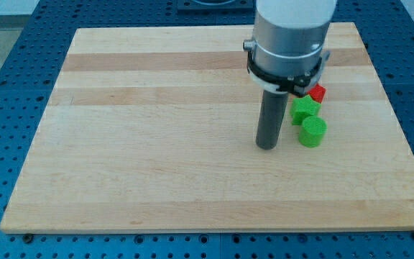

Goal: Slide the blue cube and blue triangle up a bit

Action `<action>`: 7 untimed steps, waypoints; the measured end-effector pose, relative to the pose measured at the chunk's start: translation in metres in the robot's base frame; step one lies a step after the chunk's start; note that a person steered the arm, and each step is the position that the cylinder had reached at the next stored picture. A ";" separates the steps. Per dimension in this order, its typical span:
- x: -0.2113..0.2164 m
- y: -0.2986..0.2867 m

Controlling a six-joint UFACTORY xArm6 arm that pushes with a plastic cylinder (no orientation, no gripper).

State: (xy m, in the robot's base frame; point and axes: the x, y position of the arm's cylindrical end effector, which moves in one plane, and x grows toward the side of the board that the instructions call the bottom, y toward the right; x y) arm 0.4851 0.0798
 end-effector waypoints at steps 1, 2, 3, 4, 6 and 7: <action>-0.006 0.076; -0.003 0.067; -0.019 0.006; -0.050 -0.023; -0.035 0.069; -0.040 -0.009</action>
State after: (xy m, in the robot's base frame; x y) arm 0.4447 0.0708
